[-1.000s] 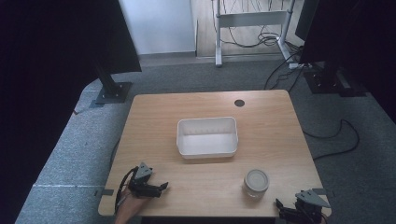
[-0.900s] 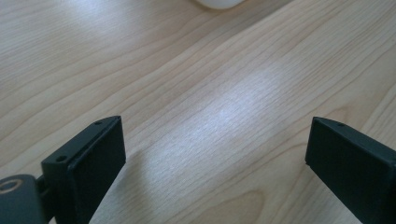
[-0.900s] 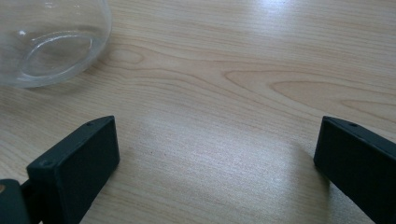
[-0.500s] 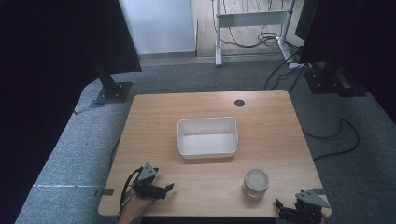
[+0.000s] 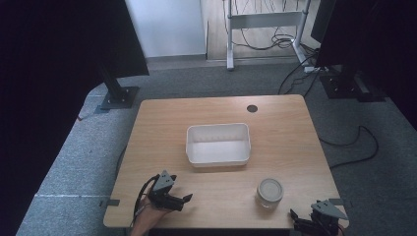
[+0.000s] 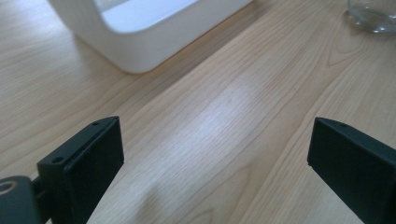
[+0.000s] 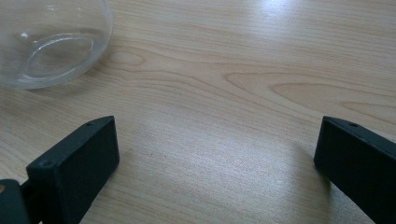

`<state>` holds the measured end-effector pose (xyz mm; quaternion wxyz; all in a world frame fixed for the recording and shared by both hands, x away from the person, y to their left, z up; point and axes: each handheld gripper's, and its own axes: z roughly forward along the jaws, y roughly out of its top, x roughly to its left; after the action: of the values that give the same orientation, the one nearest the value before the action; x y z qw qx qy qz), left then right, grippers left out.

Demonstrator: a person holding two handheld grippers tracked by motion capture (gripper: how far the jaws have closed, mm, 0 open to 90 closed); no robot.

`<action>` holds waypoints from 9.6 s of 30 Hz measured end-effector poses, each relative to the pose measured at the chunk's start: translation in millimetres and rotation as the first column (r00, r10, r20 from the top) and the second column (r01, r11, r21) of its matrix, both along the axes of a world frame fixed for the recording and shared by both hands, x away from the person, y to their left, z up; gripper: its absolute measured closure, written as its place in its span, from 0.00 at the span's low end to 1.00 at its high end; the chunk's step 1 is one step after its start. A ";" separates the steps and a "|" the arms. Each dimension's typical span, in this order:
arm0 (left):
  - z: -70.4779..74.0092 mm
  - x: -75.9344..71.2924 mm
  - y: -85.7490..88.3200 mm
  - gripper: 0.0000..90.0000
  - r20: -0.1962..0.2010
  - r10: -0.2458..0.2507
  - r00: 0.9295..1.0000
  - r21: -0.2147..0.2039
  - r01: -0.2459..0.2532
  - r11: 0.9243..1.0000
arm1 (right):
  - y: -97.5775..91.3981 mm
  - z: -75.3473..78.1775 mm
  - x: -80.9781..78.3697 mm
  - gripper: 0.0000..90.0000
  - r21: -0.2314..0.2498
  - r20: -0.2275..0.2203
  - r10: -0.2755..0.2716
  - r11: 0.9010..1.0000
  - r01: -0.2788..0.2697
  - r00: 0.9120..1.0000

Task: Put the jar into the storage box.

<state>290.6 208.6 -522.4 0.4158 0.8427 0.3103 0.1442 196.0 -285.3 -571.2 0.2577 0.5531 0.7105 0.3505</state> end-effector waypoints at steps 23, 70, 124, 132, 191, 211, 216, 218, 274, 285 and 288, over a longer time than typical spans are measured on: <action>11.5 1.9 -49.7 0.03 0.031 -0.086 0.996 -0.009 0.086 0.996 | -0.1 -0.3 -0.2 0.00 0.001 0.003 0.000 1.000 0.000 1.000; 18.9 10.6 -150.9 0.03 0.053 -0.246 0.968 -0.015 0.247 0.969 | -0.2 -0.6 -0.3 0.00 0.002 0.007 0.002 1.000 -0.002 1.000; 0.7 3.9 -253.5 0.04 0.018 -0.419 0.908 -0.024 0.420 0.907 | -1.1 -0.8 -1.0 0.00 0.002 0.008 0.014 1.000 -0.015 1.000; -6.3 4.5 -263.8 0.06 0.024 -0.408 0.913 0.010 0.408 0.913 | -1.0 -0.8 -1.0 0.00 0.002 0.008 0.015 1.000 -0.015 1.000; 38.0 29.3 -198.4 0.11 0.086 -0.227 0.970 0.033 0.225 0.974 | -1.5 -1.4 -1.5 0.00 0.004 0.014 0.025 1.000 -0.025 1.000; 53.4 50.1 -167.3 0.11 0.106 -0.130 0.986 0.028 0.127 0.991 | -1.5 -1.6 -1.3 0.00 0.005 0.017 0.026 1.000 -0.026 1.000; 54.1 57.8 -161.0 0.11 0.100 -0.104 0.990 0.023 0.102 0.995 | -1.5 -1.7 -1.3 0.00 0.005 0.017 0.027 1.000 -0.027 0.999; 53.1 61.0 -158.6 0.11 0.099 -0.089 0.991 0.019 0.087 0.996 | -1.5 -1.7 -1.3 0.00 0.005 0.017 0.027 1.000 -0.027 0.999; 10.8 128.3 -158.1 0.11 0.088 0.212 0.973 0.042 -0.216 0.975 | -2.1 -2.5 -1.2 0.00 0.008 0.026 0.033 0.999 -0.033 0.999; 1.6 132.2 -158.8 0.11 0.048 0.238 0.970 0.041 -0.240 0.970 | -2.1 -2.5 -1.2 0.00 0.008 0.027 0.032 0.999 -0.033 0.999; 1.8 134.3 -156.4 0.11 0.018 0.247 0.969 0.027 -0.247 0.969 | -2.1 -2.5 -1.2 0.00 0.008 0.026 0.032 0.999 -0.032 0.999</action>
<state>424.9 52.3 -520.6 0.3844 0.8025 0.4075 0.2056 194.8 -287.4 -573.7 0.2590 0.5379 0.7145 0.3647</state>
